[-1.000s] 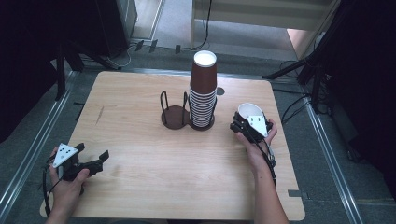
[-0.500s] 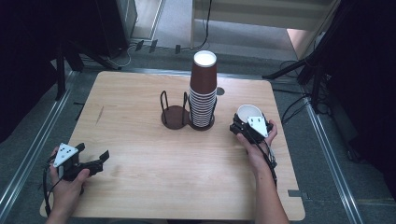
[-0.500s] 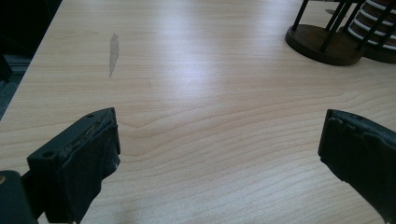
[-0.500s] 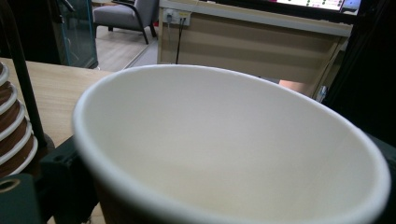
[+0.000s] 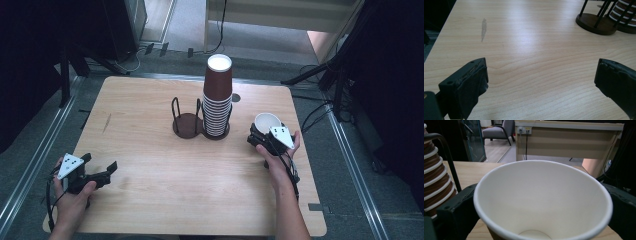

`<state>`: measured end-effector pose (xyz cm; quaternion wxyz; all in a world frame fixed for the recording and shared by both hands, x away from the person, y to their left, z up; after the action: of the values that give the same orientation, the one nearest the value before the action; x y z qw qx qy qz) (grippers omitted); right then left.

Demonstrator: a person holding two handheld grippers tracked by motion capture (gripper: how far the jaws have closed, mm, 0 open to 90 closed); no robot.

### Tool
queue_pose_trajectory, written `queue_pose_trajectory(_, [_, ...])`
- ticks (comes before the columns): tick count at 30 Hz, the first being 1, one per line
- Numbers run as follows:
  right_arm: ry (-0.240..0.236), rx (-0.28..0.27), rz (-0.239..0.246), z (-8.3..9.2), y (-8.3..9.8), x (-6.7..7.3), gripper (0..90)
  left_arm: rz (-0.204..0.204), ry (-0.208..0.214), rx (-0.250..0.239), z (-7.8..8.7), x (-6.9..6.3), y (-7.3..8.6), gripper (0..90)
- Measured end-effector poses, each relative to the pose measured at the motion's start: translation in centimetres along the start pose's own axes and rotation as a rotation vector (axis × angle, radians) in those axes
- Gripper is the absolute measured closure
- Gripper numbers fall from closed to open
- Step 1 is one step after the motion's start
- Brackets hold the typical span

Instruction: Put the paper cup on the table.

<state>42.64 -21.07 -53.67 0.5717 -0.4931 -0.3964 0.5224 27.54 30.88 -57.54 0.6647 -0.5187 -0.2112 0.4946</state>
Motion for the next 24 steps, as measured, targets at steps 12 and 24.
queue_pose_trajectory(12, [-0.033,-0.007,-0.033,2.1,0.0,-1.0,0.0,0.001,-0.005,-0.001,0.0,0.0,0.0,0.0])
queue_pose_trajectory(24, [-0.084,-0.032,-0.043,4.3,-0.6,-0.5,0.0,0.001,-0.009,0.002,0.0,0.0,0.0,0.0])
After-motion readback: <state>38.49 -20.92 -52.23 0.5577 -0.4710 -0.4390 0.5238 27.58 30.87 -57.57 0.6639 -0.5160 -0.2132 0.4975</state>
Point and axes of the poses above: each handheld gripper's, and its own axes: z roughly backward along the jaws, y roughly out of its underside, x roughly to its left, the point moved 6 cm from there along -z, roughly forward along the jaws, and after that the axes turned 13 degrees about y, right-handed, at the moved point
